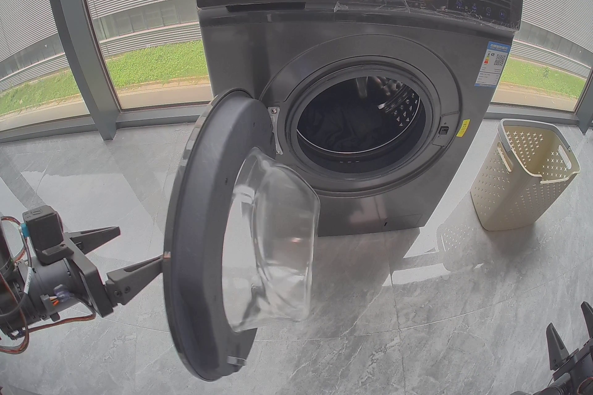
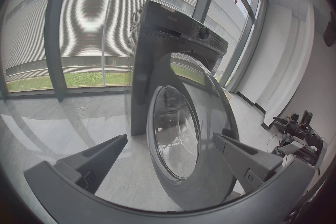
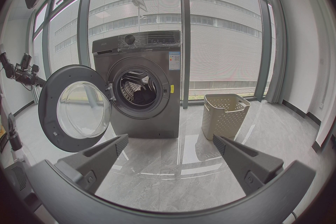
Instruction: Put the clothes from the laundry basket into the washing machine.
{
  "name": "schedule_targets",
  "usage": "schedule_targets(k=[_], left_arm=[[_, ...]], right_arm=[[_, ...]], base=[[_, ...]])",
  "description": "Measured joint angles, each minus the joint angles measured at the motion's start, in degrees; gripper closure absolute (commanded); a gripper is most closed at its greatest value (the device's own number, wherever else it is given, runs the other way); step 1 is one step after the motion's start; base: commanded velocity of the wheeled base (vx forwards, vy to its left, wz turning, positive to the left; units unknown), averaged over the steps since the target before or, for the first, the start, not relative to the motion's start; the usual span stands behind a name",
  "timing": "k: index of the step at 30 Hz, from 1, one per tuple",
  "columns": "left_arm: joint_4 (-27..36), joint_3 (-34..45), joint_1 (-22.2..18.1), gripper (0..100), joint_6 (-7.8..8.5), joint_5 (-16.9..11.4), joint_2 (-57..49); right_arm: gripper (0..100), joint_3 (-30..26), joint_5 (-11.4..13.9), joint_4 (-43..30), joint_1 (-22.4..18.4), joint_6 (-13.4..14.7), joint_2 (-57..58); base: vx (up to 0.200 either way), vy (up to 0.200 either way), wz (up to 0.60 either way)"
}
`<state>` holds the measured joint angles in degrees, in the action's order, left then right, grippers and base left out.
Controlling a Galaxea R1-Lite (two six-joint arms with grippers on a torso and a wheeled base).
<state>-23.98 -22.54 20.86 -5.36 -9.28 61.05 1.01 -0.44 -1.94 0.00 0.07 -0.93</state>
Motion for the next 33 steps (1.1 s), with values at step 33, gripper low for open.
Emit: schedule_targets(k=[33], left_arm=[[-31.31,-10.97,17.14,0,-7.35,7.61,34.9]], right_arm=[[0,0.0,0.0,0.02,0.0,0.02,0.0]], base=[[0.0,0.0,0.0]])
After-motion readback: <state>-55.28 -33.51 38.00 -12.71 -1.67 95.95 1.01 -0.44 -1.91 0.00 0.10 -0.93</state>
